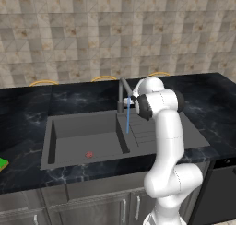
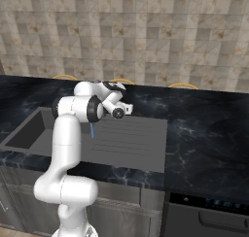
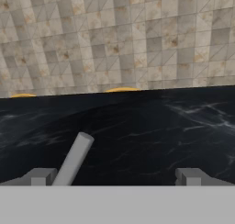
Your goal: Soak the sponge with water for a few seconds and then drop it inside the sink.
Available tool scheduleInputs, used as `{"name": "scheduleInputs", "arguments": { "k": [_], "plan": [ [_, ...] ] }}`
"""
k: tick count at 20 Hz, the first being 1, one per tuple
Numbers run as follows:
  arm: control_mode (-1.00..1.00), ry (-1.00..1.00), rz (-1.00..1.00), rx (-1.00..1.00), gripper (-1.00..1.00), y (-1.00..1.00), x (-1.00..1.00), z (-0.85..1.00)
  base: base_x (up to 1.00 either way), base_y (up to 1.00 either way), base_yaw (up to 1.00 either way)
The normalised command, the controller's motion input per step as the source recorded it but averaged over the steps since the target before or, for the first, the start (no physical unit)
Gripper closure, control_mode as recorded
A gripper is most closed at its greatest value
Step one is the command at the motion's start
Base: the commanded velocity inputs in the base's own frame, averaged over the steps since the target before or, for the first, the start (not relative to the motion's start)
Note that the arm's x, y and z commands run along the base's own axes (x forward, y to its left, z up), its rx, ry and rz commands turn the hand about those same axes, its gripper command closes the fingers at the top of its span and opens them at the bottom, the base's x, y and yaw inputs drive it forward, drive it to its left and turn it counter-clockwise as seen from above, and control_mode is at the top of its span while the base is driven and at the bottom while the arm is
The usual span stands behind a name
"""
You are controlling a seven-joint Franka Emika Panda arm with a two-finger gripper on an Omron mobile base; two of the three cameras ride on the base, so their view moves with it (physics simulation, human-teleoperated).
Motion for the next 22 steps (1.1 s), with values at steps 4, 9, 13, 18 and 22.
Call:
{"name": "scheduleInputs", "arguments": {
  "k": [4,9,13,18,22],
  "plan": [
    [-1.00,0.00,-0.04,0.00,-1.00,-0.25,0.00,0.05,0.00,0.00,0.00],
    [-1.00,0.00,-0.01,0.00,-1.00,-0.22,0.00,0.13,0.00,0.00,0.00],
    [-1.00,0.00,-0.01,0.00,-1.00,-0.25,0.00,0.22,0.00,0.00,0.00],
    [-1.00,0.00,0.00,0.02,-1.00,-0.20,0.00,0.38,0.00,0.00,0.00],
    [-1.00,0.00,-0.01,0.03,-1.00,-0.14,0.03,0.40,0.00,0.00,0.00]
  ]
}}
